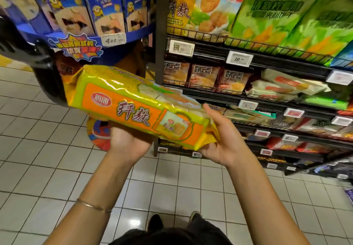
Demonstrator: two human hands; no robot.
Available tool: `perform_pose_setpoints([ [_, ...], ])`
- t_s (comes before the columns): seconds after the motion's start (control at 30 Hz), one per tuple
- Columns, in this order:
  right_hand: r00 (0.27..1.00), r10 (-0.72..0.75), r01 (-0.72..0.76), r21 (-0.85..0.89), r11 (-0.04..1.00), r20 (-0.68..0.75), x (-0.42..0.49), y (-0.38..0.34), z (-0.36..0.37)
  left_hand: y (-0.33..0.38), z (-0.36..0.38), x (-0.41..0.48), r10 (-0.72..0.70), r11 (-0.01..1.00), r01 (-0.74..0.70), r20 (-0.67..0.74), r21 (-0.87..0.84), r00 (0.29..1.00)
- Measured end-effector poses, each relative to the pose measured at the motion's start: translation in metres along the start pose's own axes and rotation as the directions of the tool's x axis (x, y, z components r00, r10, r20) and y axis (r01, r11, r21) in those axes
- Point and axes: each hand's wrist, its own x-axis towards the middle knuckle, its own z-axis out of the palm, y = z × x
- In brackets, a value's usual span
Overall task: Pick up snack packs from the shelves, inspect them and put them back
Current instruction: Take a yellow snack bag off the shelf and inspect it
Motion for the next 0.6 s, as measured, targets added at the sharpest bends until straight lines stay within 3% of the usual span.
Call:
perform_pose_setpoints([
  [0.1,1.0,-0.024,0.024,0.031,0.999,-0.015,-0.005,-0.006,-0.004,0.002,0.005,-0.001,0.004,0.981,-0.032,0.144,0.193,0.99],
  [0.43,0.99,-0.088,0.1,0.107,0.989,-0.11,-0.01,-0.015,-0.023,0.009,0.015,0.001,0.006,0.934,-0.073,0.19,0.349,0.982],
  [0.6,0.984,-0.174,0.172,0.05,0.984,0.046,-0.024,-0.031,-0.016,0.021,0.022,0.007,0.017,0.911,-0.067,0.126,0.407,0.992],
])
